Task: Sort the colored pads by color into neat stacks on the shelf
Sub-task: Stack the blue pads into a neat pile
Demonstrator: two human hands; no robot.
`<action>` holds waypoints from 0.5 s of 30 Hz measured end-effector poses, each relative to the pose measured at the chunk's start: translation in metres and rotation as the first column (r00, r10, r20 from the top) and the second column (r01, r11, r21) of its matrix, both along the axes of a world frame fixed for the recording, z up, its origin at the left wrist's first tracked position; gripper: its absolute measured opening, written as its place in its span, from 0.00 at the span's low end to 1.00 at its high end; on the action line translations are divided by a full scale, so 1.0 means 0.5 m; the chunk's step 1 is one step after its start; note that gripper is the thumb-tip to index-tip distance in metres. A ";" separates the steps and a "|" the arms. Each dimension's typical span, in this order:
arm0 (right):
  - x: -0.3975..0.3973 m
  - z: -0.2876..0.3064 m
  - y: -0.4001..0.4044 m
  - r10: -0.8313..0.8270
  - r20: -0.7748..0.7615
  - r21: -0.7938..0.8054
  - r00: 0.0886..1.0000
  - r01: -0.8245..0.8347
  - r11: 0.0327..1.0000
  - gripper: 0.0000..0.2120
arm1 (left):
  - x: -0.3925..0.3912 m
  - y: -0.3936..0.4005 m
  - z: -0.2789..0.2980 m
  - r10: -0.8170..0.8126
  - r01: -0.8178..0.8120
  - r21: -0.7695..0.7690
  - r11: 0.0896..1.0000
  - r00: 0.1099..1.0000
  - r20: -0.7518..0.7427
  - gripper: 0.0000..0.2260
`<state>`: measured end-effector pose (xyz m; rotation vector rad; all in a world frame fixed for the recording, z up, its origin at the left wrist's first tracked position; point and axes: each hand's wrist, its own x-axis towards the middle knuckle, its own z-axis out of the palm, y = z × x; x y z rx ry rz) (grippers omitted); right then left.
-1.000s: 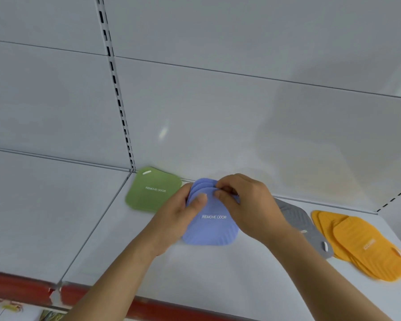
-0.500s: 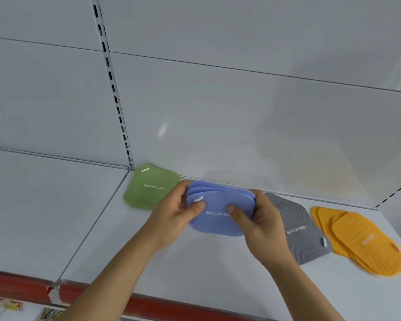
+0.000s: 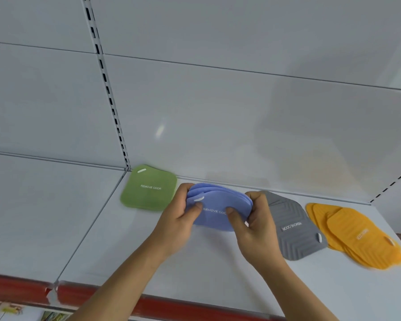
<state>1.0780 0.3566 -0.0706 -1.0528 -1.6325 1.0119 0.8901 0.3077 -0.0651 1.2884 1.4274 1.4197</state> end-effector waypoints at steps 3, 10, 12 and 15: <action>0.001 -0.013 0.001 0.035 -0.011 -0.083 0.999 -0.036 0.996 0.11 | -0.002 0.000 -0.009 -0.009 0.009 -0.024 1.000 1.000 0.020 0.13; -0.010 -0.005 -0.005 0.048 0.001 -0.034 0.999 -0.048 0.998 0.12 | 0.001 0.004 -0.011 0.051 -0.052 0.023 0.998 0.999 0.016 0.13; -0.007 -0.012 -0.005 0.055 0.040 -0.073 0.998 -0.052 0.996 0.12 | -0.002 0.006 -0.022 0.027 -0.027 -0.006 1.000 1.000 -0.015 0.14; -0.001 -0.020 -0.002 0.083 0.115 -0.096 0.990 -0.072 0.993 0.12 | -0.009 0.005 -0.032 -0.007 0.005 -0.068 0.998 0.999 -0.038 0.15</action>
